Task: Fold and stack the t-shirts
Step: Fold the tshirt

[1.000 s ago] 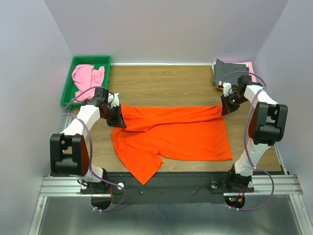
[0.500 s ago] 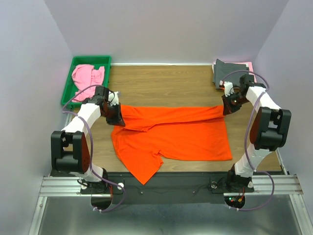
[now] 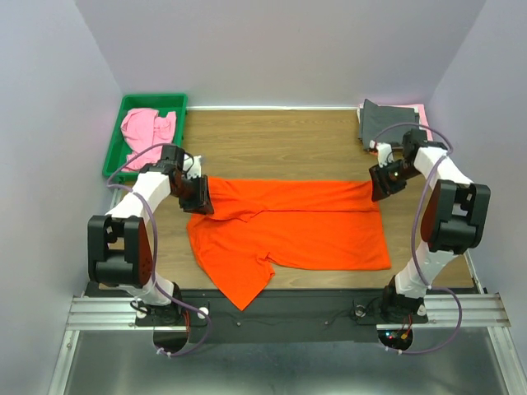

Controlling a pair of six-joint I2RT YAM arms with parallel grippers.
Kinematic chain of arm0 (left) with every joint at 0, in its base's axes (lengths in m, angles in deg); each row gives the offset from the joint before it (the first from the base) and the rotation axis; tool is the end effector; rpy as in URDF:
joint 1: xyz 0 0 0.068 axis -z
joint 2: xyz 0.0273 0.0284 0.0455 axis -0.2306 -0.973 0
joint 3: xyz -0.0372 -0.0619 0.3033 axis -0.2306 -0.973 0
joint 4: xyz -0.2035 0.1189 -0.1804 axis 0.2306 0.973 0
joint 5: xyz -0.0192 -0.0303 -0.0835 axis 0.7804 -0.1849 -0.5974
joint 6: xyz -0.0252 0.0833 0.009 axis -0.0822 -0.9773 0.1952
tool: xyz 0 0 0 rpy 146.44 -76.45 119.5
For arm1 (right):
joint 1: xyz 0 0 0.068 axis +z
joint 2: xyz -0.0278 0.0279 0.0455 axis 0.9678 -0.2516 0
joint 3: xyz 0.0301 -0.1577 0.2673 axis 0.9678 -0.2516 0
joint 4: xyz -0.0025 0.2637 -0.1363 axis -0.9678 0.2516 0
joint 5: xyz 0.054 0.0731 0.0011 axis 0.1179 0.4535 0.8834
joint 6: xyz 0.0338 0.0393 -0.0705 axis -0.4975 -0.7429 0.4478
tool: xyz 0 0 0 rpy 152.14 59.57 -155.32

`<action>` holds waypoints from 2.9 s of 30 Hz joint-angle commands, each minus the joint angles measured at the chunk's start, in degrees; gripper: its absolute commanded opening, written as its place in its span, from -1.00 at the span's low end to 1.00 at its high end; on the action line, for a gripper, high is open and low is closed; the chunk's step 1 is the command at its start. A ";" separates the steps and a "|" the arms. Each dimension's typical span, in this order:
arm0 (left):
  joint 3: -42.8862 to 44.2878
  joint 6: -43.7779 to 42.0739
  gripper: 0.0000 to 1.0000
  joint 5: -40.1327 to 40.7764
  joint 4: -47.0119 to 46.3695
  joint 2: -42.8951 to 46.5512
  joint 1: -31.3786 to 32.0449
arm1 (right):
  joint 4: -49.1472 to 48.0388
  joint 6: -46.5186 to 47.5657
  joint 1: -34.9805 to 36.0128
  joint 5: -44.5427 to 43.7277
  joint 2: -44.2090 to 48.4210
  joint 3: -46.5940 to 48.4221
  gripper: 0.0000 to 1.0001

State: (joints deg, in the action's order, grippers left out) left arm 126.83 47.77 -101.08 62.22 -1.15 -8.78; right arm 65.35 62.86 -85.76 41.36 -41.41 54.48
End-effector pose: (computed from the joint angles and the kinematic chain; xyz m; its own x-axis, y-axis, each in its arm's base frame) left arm 0.3435 -0.0605 0.2106 -0.9020 0.0261 -0.4310 0.2177 0.8895 -0.4018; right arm 0.3908 -0.0388 0.1921 -0.8167 -0.4298 -0.3851 -0.5310 0.8210 0.2099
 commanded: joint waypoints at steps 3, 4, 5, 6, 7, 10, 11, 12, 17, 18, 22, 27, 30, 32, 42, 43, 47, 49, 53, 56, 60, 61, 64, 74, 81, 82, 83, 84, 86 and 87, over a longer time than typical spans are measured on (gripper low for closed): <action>4.07 -4.35 0.02 -1.46 2.22 3.69 0.10 | 1.87 -2.50 -0.48 6.27 0.81 8.51 -0.05; 4.60 -4.89 0.02 -1.38 2.22 4.66 0.19 | 1.96 -2.77 -0.48 7.05 0.72 8.87 -0.06; 5.13 -5.50 0.02 -1.37 1.96 6.15 0.19 | 1.88 -3.03 -0.48 7.32 0.63 9.31 -0.07; 5.75 -7.51 0.01 -1.81 1.70 7.03 0.28 | 1.87 -3.56 -0.48 7.67 0.37 10.09 -0.13; 6.45 -8.66 -0.06 -1.99 0.21 8.00 0.97 | 1.79 -3.82 -0.31 7.85 -0.33 10.45 -0.16; 7.94 -18.23 -0.30 -2.53 -1.47 10.21 9.03 | 1.52 -5.05 0.04 7.94 -2.62 11.77 -0.31; 8.47 -21.21 -0.34 -1.47 -1.12 9.60 11.68 | 1.44 -5.58 0.13 8.20 -3.14 12.12 -0.34; 8.74 -23.16 -0.36 0.02 -0.77 8.98 14.05 | 1.35 -6.72 0.13 8.46 -3.76 12.30 -0.36; 9.62 -25.11 -0.23 6.88 -1.20 0.56 25.48 | 0.64 -10.24 0.75 8.56 -6.92 14.41 -0.39; 9.53 -25.11 -0.19 7.50 -1.47 -0.68 26.20 | 0.47 -11.29 1.01 8.47 -7.19 14.76 -0.39; 10.23 -25.11 -0.14 10.30 -3.05 -5.87 29.18 | -1.11 -14.19 2.15 8.73 -8.86 16.43 -0.39; 10.58 -24.76 -0.14 16.37 -6.65 -10.79 30.69 | -2.60 -16.48 3.38 7.77 -10.62 16.70 -0.39; 11.64 -25.37 -0.10 17.34 -6.66 -13.51 30.77 | -3.31 -17.53 3.82 6.63 -11.32 16.34 -0.39; 11.99 -26.07 -0.08 17.35 -6.48 -14.66 30.69 | -3.40 -17.71 3.82 6.18 -11.94 16.08 -0.39; 10.32 -27.04 -0.15 15.06 -5.60 -16.16 30.77 | -4.01 -17.98 3.91 5.57 -11.85 14.59 -0.40; 10.15 -26.96 -0.18 15.06 -5.60 -16.16 30.77 | -4.01 -18.06 3.91 5.57 -11.76 14.41 -0.39; 9.53 -26.87 -0.31 14.89 -5.69 -15.99 30.86 | -4.28 -18.33 3.91 5.74 -11.76 14.06 -0.39; 9.44 -26.69 -0.44 14.80 -5.34 -15.46 30.86 | -4.19 -18.42 3.91 5.65 -11.59 14.15 -0.40; 8.65 -27.04 -0.49 16.37 -5.34 -12.21 32.27 | -4.28 -18.42 3.82 5.30 -11.67 14.15 -0.40; 8.30 -26.69 -0.49 17.08 -5.16 -12.20 32.97 | -4.37 -19.03 3.91 5.83 -11.85 14.06 -0.40; 9.18 -26.17 -0.49 17.96 -4.90 -13.61 32.97 | -4.72 -19.47 4.00 6.27 -11.85 13.79 -0.40; 9.27 -26.08 -0.49 18.05 -4.90 -13.70 32.97 | -4.80 -19.47 4.00 6.27 -11.94 13.79 -0.39; 9.36 -26.08 -0.49 18.40 -4.63 -14.66 33.06 | -4.81 -19.47 4.00 6.01 -11.76 13.88 -0.39; 8.13 -27.57 -0.32 18.67 -4.28 -16.25 33.06 | -4.81 -19.30 4.00 5.48 -12.11 13.79 -0.40; 6.98 -28.01 -0.29 17.87 -4.72 -17.48 33.06 | -4.89 -19.38 4.00 5.30 -12.47 14.32 -0.41; 6.90 -27.92 -0.30 17.96 -4.81 -17.48 33.06 | -4.89 -19.30 4.00 5.22 -12.64 14.32 -0.41; 6.90 -28.01 -0.37 18.05 -4.81 -17.57 32.97 | -4.81 -19.30 4.00 5.21 -12.64 14.32 -0.41; 6.98 -27.84 -0.42 18.22 -4.90 -17.39 32.97 | -4.81 -19.30 4.00 5.13 -12.64 14.23 -0.41; 7.24 -27.92 -0.56 18.14 -4.72 -17.04 33.06 | -4.72 -19.03 4.00 4.95 -12.64 13.97 -0.42; 7.33 -28.01 -0.59 18.14 -4.55 -16.34 33.06 | -4.80 -18.95 4.00 4.86 -12.55 13.88 -0.42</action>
State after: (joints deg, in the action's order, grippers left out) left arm 135.31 20.23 -82.11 56.41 -18.26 24.08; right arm 62.03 43.74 -81.87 46.92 -54.00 68.45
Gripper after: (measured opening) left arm 0.223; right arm 0.294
